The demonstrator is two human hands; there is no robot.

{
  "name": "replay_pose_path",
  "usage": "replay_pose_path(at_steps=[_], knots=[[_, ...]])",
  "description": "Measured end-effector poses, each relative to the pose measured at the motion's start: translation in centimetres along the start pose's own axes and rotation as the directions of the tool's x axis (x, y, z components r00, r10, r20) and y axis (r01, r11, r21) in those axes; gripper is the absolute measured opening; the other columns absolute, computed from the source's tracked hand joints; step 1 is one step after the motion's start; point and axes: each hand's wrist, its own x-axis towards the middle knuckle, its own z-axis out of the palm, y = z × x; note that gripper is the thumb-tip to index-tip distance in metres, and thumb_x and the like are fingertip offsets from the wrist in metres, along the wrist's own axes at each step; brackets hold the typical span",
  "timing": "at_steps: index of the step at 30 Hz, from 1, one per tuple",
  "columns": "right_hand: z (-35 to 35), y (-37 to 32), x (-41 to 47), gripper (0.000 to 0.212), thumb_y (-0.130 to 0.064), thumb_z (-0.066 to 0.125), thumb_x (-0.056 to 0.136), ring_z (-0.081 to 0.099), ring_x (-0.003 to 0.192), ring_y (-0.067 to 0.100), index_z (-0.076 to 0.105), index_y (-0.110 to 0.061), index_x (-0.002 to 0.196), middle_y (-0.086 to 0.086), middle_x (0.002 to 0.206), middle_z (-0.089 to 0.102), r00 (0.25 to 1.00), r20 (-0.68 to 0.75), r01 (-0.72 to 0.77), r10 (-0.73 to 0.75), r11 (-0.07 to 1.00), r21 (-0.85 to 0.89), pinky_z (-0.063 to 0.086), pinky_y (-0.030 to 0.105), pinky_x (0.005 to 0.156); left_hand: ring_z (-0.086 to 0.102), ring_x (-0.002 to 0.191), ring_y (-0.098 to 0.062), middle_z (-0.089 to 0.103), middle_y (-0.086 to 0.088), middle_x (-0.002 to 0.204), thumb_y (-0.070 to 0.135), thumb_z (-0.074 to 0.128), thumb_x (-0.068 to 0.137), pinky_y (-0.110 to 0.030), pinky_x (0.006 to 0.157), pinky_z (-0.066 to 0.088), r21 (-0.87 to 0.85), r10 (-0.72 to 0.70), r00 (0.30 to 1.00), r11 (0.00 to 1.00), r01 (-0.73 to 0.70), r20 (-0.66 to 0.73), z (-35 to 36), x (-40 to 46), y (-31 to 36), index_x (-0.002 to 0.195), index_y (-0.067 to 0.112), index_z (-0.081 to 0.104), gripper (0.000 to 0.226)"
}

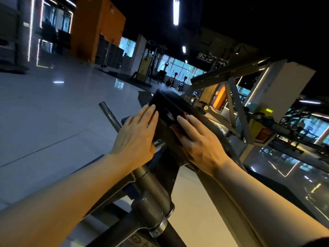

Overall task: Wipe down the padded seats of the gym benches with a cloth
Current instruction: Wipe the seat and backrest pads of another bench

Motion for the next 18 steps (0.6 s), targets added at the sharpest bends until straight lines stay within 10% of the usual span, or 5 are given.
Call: replay_pose_path(at_steps=[18], knots=[[0.7, -0.6, 3.8, 0.039, -0.026, 0.043, 0.094, 0.043, 0.134, 0.036, 0.065, -0.011, 0.123, 0.019, 0.142, 0.048, 0.998, -0.027, 0.059, -0.060, 0.998, -0.036, 0.031, 0.049, 0.114, -0.012, 0.147, -0.018, -0.019, 0.006, 0.158, 0.026, 0.068, 0.086, -0.035, 0.119, 0.012, -0.288, -0.215, 0.975, 0.932, 0.221, 0.051, 1.8, -0.4, -1.7, 0.151, 0.018, -0.017, 0.107]])
